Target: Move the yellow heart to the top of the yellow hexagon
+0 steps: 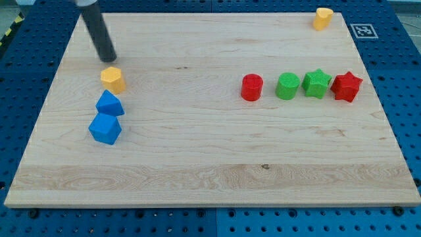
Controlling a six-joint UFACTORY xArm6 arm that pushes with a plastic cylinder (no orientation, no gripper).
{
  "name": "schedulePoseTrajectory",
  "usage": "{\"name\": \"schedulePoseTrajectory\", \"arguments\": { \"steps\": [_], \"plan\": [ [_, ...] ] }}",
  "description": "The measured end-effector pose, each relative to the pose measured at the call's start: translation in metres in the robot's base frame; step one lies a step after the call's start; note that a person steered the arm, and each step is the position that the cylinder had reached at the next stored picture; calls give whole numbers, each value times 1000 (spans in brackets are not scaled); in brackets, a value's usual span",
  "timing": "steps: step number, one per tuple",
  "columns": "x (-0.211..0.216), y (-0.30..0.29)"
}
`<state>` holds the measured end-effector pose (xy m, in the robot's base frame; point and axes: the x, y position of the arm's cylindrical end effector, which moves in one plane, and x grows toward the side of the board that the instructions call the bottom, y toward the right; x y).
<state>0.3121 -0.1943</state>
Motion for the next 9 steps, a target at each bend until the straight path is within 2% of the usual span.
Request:
{"name": "schedulePoseTrajectory", "arguments": {
  "steps": [1, 2, 4, 5, 6, 7, 8, 9],
  "plan": [
    [-49, 74],
    [-59, 181],
    [-51, 415],
    [-36, 510],
    [-70, 523],
    [-112, 480],
    [-114, 433],
    [-92, 422]
  ]
}}
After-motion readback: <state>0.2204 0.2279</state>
